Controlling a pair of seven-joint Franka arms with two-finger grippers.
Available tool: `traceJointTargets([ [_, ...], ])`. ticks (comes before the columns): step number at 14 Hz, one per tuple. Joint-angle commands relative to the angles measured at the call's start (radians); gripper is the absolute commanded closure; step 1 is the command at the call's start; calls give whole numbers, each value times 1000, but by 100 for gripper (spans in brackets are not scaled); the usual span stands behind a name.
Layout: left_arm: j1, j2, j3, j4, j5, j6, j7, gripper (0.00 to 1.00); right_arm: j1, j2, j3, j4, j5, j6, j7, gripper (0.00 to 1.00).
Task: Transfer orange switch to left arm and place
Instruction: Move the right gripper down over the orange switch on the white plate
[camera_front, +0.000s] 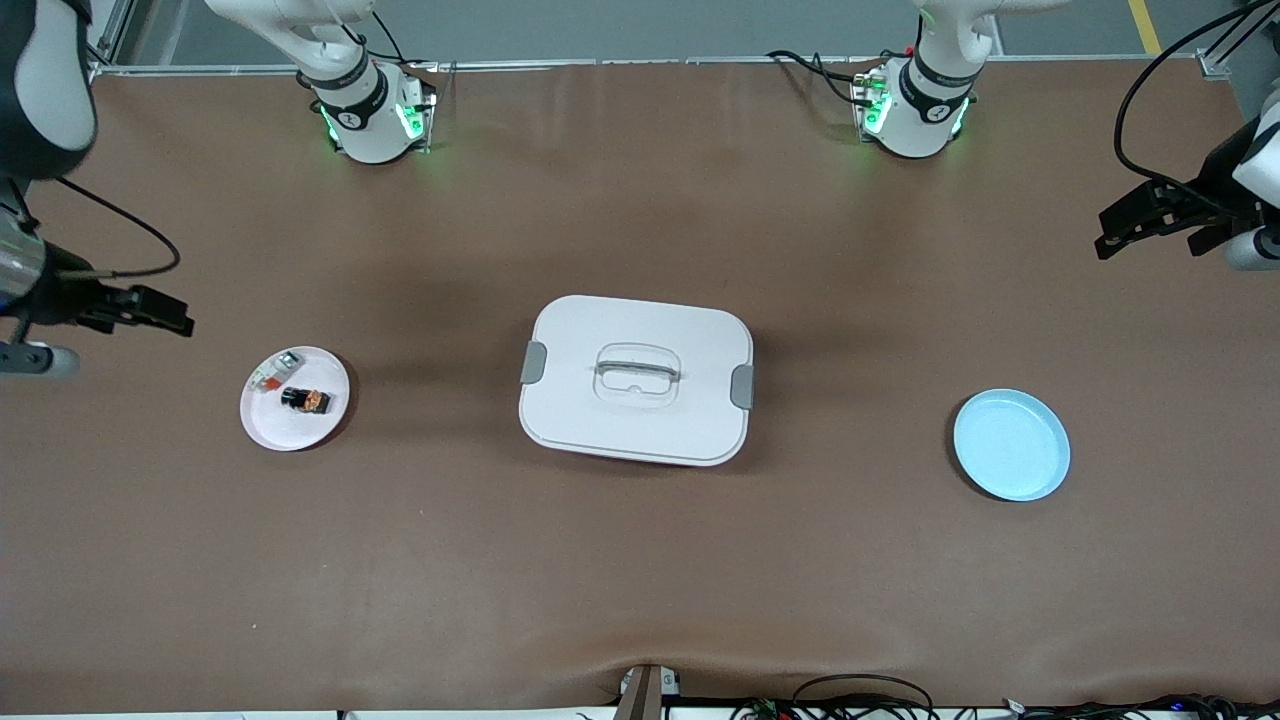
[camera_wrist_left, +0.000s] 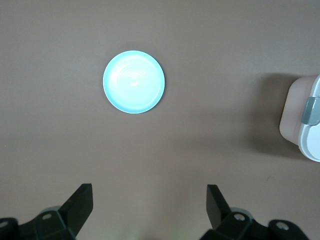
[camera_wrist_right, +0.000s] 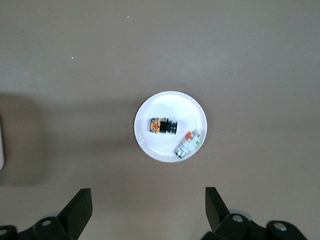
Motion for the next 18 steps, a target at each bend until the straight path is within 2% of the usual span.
traceJointTargets([
  [1,8,1,-6,3,0,7,10,0,3,-13,1,-113,5,132,-10,0],
  [7,7,30,-6,18,0,7,14,0,0,61,1,-250,5,362,-22,0],
  [15,4,32,-6,20,5,7,14,0,-38,233,1,-262,7,519,-40,0],
  [18,2,30,-6,20,5,7,14,0,-32,260,1,-262,8,539,-1,0],
])
